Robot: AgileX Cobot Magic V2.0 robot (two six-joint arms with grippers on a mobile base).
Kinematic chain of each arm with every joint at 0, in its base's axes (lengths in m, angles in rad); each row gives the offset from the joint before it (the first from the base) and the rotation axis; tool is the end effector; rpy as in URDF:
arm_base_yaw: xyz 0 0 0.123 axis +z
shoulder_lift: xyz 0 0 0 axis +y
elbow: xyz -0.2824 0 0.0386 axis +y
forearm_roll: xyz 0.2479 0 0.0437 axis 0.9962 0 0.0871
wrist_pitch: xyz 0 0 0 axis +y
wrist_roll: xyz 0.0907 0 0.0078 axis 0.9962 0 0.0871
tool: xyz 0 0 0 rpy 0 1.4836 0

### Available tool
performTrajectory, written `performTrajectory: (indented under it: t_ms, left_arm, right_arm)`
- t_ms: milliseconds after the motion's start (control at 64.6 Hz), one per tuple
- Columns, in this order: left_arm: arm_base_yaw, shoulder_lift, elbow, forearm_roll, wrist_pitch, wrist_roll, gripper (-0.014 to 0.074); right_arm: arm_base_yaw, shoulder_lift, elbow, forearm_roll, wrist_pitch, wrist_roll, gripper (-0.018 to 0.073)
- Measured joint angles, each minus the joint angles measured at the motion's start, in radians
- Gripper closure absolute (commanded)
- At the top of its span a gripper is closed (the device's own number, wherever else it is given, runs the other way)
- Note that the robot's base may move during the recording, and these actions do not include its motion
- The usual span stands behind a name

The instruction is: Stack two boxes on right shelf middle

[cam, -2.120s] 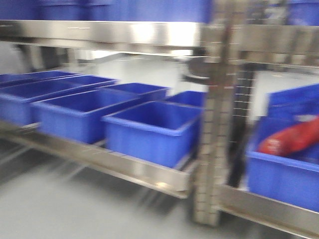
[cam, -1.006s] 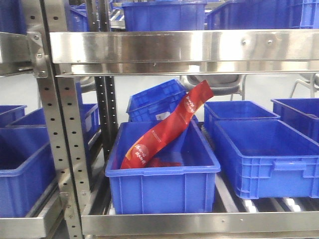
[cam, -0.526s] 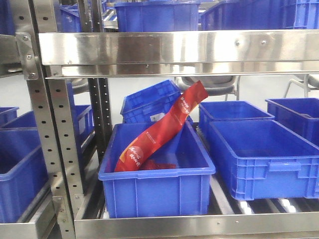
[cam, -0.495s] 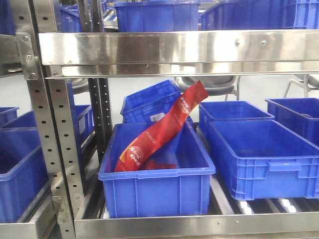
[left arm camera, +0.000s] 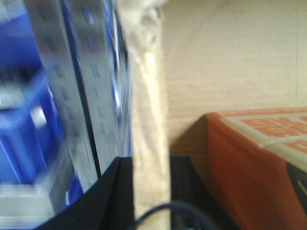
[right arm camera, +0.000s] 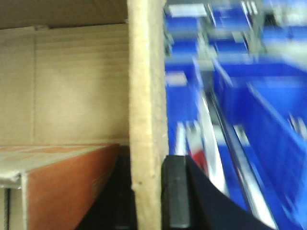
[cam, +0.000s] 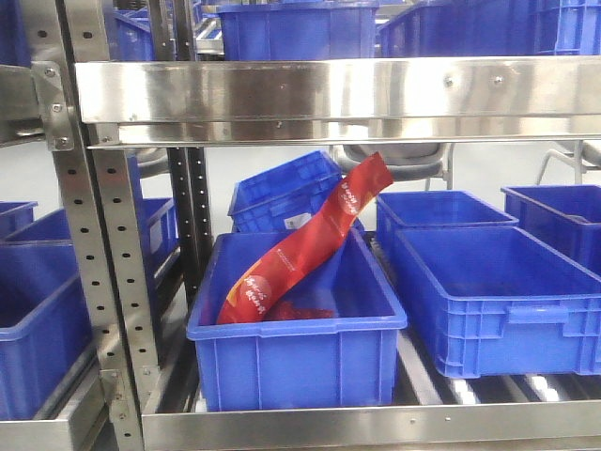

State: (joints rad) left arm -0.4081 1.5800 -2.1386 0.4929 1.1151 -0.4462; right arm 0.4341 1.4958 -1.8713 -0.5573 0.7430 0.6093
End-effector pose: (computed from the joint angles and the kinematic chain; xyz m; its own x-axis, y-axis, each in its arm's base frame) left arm 0.2940 -0.0849 0.5400 -0.3641 -0.0521 -0.9299 -0.0764 0.9967 -0.0259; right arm 0.2997 0.1030 0.5221 -0.1902 0.0951 -0.9771 -0.0414 0.9936 0.1048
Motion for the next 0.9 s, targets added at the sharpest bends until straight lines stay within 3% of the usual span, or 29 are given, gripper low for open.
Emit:
performTrajectory:
  t_ms: [310, 898]
  left_arm:
    - [0.0, 0.098, 0.0, 0.007, 0.035, 0.0, 0.0708]
    - [0.0, 0.102, 0.0, 0.024, 0.03, 0.0, 0.0708]
  right_arm:
    - [0.0, 0.092, 0.0, 0.0, 0.049, 0.002, 0.0712]
    - [-0.001, 0.101, 0.0, -0.006, 0.013, 0.004, 0.0712]
